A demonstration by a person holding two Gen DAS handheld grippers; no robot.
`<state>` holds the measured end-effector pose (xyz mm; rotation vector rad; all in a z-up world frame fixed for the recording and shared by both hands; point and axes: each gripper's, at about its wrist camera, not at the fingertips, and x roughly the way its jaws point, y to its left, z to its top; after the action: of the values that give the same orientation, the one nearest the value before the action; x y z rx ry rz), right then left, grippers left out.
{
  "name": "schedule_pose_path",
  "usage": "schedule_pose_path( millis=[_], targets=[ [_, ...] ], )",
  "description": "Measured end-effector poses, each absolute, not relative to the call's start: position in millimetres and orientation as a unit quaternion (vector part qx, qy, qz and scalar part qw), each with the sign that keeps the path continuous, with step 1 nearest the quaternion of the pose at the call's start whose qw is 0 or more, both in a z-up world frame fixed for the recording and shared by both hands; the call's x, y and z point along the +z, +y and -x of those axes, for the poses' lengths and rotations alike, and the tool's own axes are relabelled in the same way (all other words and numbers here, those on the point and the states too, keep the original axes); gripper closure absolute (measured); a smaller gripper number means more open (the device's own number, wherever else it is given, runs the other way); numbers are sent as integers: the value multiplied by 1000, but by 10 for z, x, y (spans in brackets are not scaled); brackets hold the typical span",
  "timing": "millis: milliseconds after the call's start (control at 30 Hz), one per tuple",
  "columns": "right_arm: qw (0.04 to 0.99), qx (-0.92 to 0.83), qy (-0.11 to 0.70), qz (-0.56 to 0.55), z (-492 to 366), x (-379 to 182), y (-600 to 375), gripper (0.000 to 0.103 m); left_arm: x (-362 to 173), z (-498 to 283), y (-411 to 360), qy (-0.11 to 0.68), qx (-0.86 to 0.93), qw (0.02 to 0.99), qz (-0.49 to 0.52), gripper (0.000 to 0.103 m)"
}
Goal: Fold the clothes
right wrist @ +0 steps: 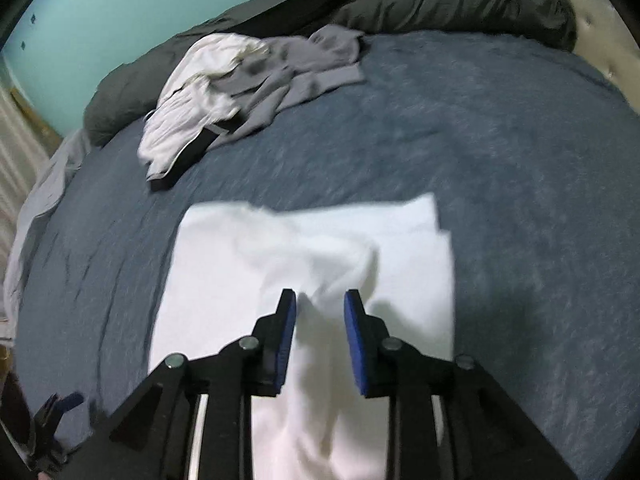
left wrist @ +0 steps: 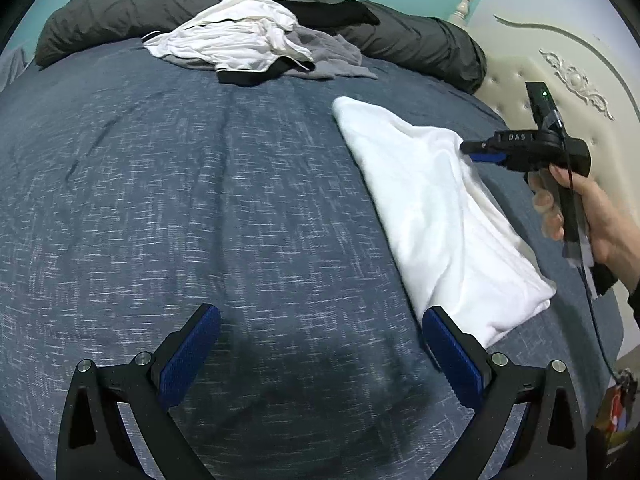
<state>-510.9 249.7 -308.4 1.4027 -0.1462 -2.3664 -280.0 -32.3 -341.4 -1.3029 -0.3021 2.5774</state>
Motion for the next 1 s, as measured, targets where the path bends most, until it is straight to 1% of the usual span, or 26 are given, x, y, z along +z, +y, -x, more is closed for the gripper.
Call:
schedule_pose_path(
  millis=[100,233,267,300,367,433,500,600,633,667,733,767,800,967,1000],
  targets=[
    [189,-836,-47,-513,4956,-3187,2479,78,-3407,2794,-213,-93,880,131,446,0],
    [183,-830,-19,-527,4856,-3336,2455,78,-3406,2773,-127,-78,881,140,446,0],
    [183,-830,-25,-526,4849,-3344,2484,86,-3406,2771,-123,-77,881,140,446,0],
    [182,-831,-32,-525,4845,-3349,2520,98,-3406,2769,-119,-77,880,141,446,0],
    [174,-832,-42,-524,4856,-3340,2609,98,-3407,2765,-111,-77,880,142,447,0],
    [151,-835,-40,-528,4878,-3343,2701,101,-3408,2762,-103,-77,880,143,447,0],
    [136,-832,-67,-534,4900,-3370,2850,101,-3409,2758,-95,-77,879,144,448,0],
    [130,-836,-90,-526,4877,-3342,2990,101,-3406,2753,-85,-77,879,145,447,0],
    [143,-838,-100,-518,4827,-3293,3005,101,-3403,2753,-83,-77,879,145,447,0],
    [156,-838,-107,-512,4776,-3248,3007,100,-3401,2752,-80,-77,880,145,447,0],
    [181,-835,-112,-508,4643,-3183,2979,92,-3399,2752,-65,-76,880,145,447,0],
    [191,-832,-110,-509,4572,-3172,2960,79,-3399,2749,-50,-76,880,146,447,0],
    [194,-829,-102,-514,4497,-3194,2941,69,-3396,2745,-33,-74,880,147,446,0],
    [209,-817,-67,-534,4146,-3311,2870,69,-3382,2722,15,-69,880,150,445,0],
    [212,-816,-64,-534,4089,-3337,2873,72,-3382,2720,18,-68,880,149,446,0]
  ],
)
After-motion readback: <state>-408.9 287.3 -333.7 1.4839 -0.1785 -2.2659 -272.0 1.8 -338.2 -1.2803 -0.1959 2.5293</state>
